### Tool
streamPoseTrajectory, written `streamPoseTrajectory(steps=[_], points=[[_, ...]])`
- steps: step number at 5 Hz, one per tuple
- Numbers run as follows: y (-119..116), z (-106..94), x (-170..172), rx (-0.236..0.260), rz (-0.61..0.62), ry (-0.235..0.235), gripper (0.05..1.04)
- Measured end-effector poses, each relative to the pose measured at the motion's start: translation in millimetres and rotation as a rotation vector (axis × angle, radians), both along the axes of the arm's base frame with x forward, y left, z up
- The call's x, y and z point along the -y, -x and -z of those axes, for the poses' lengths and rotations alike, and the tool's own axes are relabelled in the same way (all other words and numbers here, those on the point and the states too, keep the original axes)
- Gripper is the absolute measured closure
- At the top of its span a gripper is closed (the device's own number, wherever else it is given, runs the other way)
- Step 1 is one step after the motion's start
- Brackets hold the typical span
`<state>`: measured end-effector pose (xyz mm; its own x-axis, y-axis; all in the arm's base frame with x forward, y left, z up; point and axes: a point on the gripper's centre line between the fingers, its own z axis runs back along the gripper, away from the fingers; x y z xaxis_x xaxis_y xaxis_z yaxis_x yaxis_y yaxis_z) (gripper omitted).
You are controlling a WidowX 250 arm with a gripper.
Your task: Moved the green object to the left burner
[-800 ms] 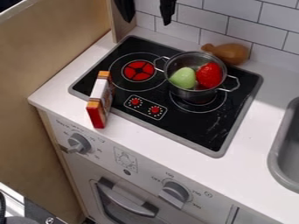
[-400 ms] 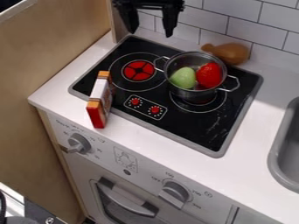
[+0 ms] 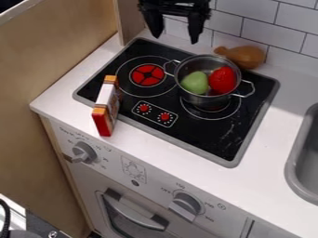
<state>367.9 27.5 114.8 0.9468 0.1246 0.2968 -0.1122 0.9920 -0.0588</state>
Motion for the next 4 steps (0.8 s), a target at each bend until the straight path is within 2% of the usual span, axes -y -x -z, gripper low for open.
streamPoseTrajectory(steps=[1,2,3,4], points=[[-3,8.1,10,0.008,0.074,0.033,0.088],[-3,19.0,18,-0.011,0.17,0.064,0.087],[-4,25.9,23,0.004,0.205,0.04,0.088],[1,39.3,30,0.024,0.22,0.04,0.088]])
